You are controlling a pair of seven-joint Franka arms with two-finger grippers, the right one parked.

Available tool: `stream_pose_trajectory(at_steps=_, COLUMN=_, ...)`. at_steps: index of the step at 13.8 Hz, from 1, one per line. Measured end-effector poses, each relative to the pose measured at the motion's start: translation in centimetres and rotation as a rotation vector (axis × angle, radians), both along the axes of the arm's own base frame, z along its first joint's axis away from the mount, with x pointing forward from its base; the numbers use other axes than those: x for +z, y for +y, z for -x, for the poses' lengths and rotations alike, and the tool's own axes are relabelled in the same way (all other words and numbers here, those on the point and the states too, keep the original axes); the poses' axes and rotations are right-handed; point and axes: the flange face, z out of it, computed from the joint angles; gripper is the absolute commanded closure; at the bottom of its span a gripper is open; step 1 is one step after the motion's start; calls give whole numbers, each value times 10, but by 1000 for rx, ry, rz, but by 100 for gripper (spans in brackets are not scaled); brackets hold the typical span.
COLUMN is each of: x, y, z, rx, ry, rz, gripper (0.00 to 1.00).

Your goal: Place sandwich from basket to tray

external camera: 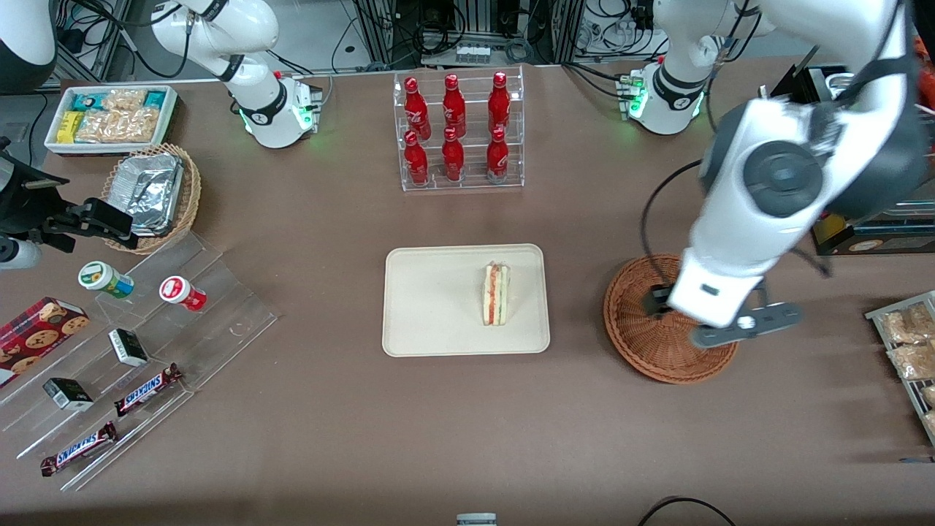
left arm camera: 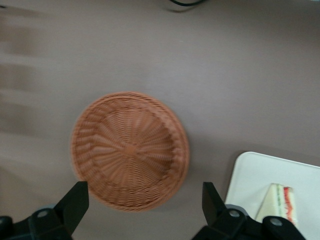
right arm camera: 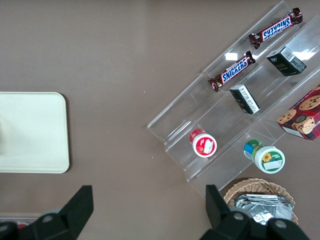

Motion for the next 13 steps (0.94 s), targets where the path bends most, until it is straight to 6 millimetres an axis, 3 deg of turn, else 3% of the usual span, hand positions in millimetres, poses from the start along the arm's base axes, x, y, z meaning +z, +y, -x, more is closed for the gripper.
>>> stream_pose_trajectory(at_steps=5, x=54, y=82, z=24, rx=-34, ry=88, rz=15, gripper=0)
stream_pose_trajectory(at_steps=7, x=70, y=104, z=34, rx=-53, ry=108, rz=47, gripper=0)
stream_pose_trajectory(at_steps=10, x=80, y=133, z=47, rx=-166, ry=176, rz=116, gripper=0)
stream_pose_trajectory(at_steps=13, x=74, y=141, z=54, rx=-202, ry=213, rz=123, gripper=0)
